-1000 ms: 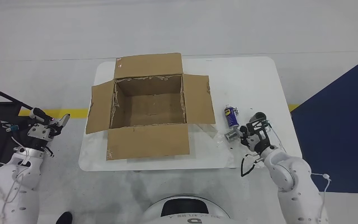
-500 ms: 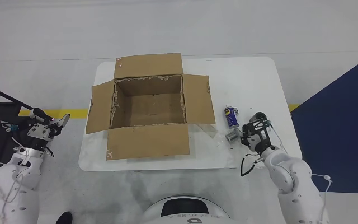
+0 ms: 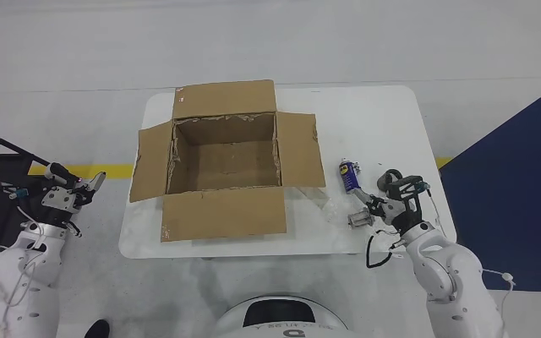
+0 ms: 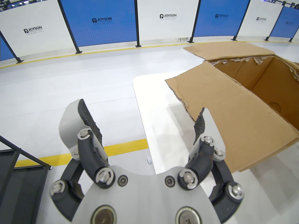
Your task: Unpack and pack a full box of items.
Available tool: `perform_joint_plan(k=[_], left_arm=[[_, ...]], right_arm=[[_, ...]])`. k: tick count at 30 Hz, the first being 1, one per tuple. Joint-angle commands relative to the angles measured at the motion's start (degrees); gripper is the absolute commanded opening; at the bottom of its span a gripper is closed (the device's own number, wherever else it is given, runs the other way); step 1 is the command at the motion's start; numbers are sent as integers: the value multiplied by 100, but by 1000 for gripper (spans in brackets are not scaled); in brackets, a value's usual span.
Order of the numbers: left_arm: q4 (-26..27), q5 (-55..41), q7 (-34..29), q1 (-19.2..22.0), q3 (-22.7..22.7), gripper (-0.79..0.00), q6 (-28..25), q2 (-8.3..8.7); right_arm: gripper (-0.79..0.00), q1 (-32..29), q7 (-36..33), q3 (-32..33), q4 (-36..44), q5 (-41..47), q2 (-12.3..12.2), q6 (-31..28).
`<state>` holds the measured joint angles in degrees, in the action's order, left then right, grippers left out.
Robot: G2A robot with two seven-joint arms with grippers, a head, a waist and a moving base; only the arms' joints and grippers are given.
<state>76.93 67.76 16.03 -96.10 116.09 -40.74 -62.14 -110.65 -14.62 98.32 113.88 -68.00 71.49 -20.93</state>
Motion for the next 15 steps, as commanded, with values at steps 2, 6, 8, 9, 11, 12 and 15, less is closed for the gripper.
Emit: perform_joint_plan(k=[2, 6, 8, 9, 11, 12, 15], left_arm=[[0, 0, 0, 0, 0, 0, 0, 0], [0, 0, 0, 0, 0, 0, 0, 0], [0, 0, 0, 0, 0, 0, 0, 0], [0, 0, 0, 0, 0, 0, 0, 0], [0, 0, 0, 0, 0, 0, 0, 0], [0, 0, 0, 0, 0, 0, 0, 0], [0, 0, 0, 0, 0, 0, 0, 0]], right_arm=[[0, 0, -1, 0, -1, -2, 0, 1], [0, 0, -1, 0, -1, -2, 0, 1], [0, 0, -1, 0, -1, -2, 0, 1], [0, 0, -1, 0, -1, -2, 0, 1], [0, 0, -1, 0, -1, -2, 0, 1], [0, 0, -1, 0, -1, -2, 0, 1], [0, -4, -22, -5, -15, -44, -3, -13]])
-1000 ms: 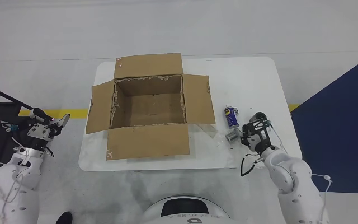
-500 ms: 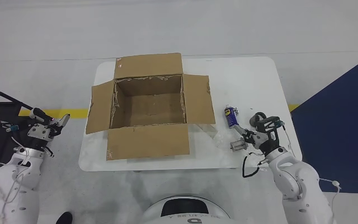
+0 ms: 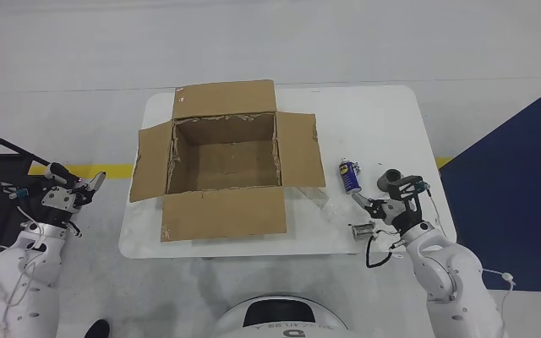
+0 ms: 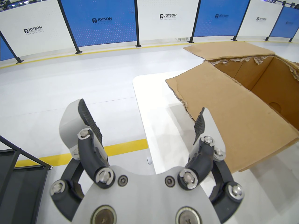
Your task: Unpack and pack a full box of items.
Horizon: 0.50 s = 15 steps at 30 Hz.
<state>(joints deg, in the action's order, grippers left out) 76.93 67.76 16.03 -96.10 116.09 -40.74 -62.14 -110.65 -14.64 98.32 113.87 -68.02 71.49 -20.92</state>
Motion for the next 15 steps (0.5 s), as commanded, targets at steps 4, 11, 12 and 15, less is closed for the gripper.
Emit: perform_joint_plan(k=[4, 11, 12, 15], left_arm=[[0, 0, 0, 0, 0, 0, 0, 0], [0, 0, 0, 0, 0, 0, 0, 0], [0, 0, 0, 0, 0, 0, 0, 0], [0, 0, 0, 0, 0, 0, 0, 0]], right_arm=[[0, -96, -160, 85, -115, -355, -64, -591], [0, -603, 541, 928, -378, -235, -212, -2298], [0, -676, 562, 1006, -393, -364, -230, -2435], [0, -827, 530, 1079, -394, -904, -257, -2388]])
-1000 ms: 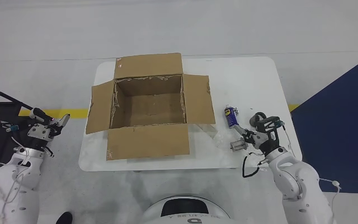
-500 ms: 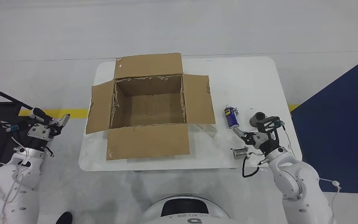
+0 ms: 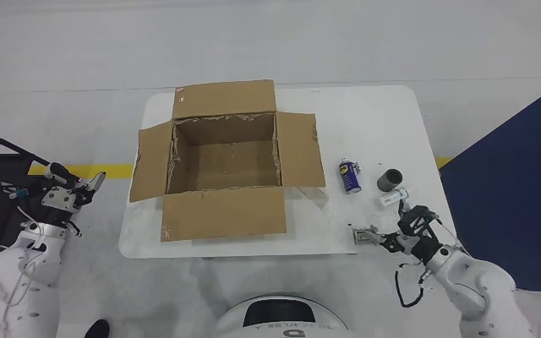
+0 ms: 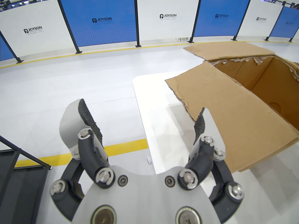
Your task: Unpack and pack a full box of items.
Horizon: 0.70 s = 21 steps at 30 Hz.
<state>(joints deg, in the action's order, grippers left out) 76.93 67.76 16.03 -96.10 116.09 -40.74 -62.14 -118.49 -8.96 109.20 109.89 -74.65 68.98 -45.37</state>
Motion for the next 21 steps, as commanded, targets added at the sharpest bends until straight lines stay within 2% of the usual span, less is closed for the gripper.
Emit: perform_joint_plan(k=[1, 21], left_arm=[[0, 0, 0, 0, 0, 0, 0, 0], [0, 0, 0, 0, 0, 0, 0, 0]], right_arm=[[0, -69, -25, -41, -3, -374, -10, 86], [0, 551, -963, -1104, -173, -782, -12, 1079]])
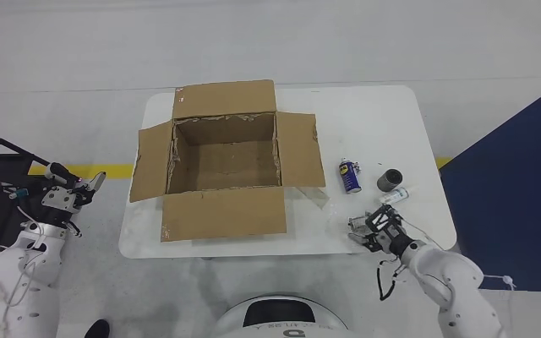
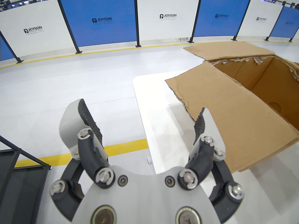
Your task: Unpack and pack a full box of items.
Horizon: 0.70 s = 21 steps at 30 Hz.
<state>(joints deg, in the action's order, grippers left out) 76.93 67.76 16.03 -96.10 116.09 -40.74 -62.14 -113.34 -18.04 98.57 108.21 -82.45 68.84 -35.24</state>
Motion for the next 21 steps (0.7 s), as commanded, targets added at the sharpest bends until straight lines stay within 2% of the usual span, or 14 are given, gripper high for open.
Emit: perform_joint_plan(k=[1, 4, 5, 6, 8, 9, 10, 11, 13, 14, 16, 21], left_arm=[[0, 0, 0, 0, 0, 0, 0, 0], [0, 0, 0, 0, 0, 0, 0, 0], [0, 0, 0, 0, 0, 0, 0, 0], [0, 0, 0, 0, 0, 0, 0, 0], [0, 0, 0, 0, 0, 0, 0, 0], [0, 0, 0, 0, 0, 0, 0, 0], [0, 0, 0, 0, 0, 0, 0, 0], [0, 0, 0, 0, 0, 0, 0, 0], [0, 0, 0, 0, 0, 0, 0, 0], [0, 0, 0, 0, 0, 0, 0, 0], [0, 0, 0, 0, 0, 0, 0, 0], [0, 0, 0, 0, 0, 0, 0, 0]], right_arm=[[0, 71, -107, -87, -9, -1, 3, 119], [-9, 178, -336, -213, -25, -34, 7, 323], [-62, 217, -412, -254, -35, -44, 6, 362], [-206, 250, -486, -287, -52, -56, 4, 378], [-379, 311, -615, -327, -79, -75, -2, 397], [-437, 332, -647, -338, -84, -70, -6, 401], [-456, 341, -664, -345, -90, -65, -10, 394], [-520, 343, -674, -339, -93, -56, -15, 388], [-557, 337, -694, -324, -80, -48, -24, 386], [-603, 330, -703, -317, -67, -41, -28, 395], [-776, 305, -710, -313, -32, -29, -36, 404], [-785, 270, -702, -305, 58, -9, -51, 465]])
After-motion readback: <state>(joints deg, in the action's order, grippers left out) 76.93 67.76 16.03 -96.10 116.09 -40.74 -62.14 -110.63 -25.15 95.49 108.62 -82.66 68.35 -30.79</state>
